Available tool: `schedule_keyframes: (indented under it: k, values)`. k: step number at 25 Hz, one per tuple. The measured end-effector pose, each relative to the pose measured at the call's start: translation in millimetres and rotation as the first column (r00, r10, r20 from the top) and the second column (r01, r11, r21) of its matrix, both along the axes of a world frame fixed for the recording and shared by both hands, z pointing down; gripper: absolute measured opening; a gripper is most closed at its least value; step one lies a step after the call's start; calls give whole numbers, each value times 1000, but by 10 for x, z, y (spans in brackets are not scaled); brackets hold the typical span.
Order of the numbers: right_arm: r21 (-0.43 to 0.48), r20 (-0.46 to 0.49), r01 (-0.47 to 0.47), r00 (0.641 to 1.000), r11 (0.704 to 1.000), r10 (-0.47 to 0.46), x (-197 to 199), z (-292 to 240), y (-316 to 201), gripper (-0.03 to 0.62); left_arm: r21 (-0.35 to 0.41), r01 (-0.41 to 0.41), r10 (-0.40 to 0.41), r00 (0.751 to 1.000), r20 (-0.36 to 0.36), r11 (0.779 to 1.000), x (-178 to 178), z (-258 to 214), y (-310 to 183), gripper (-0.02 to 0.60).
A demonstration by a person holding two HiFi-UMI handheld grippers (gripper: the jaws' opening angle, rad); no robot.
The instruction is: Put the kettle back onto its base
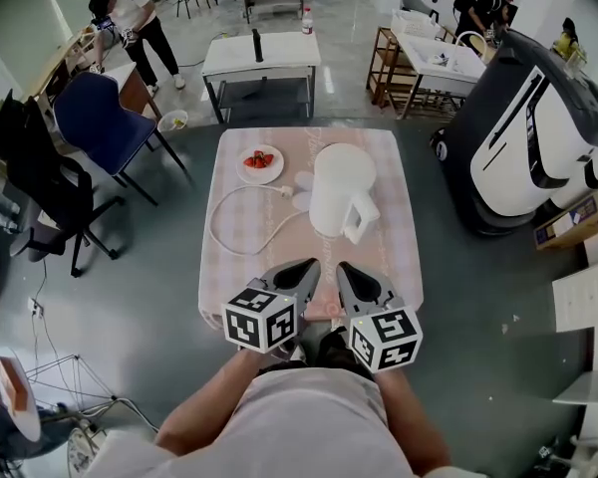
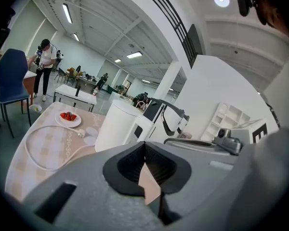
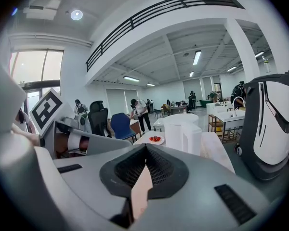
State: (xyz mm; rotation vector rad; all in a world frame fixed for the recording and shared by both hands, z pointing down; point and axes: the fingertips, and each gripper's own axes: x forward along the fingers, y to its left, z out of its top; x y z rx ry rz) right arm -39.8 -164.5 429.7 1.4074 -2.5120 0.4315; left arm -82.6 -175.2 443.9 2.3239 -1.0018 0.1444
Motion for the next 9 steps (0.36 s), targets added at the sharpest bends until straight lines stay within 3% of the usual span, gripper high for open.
schedule_keyframes:
  k: [9]
  values:
    - [2,-9,-14,1000,1000,14,59,-11,28,5,10,-24,24,1000,7,1000,70,12,20,8]
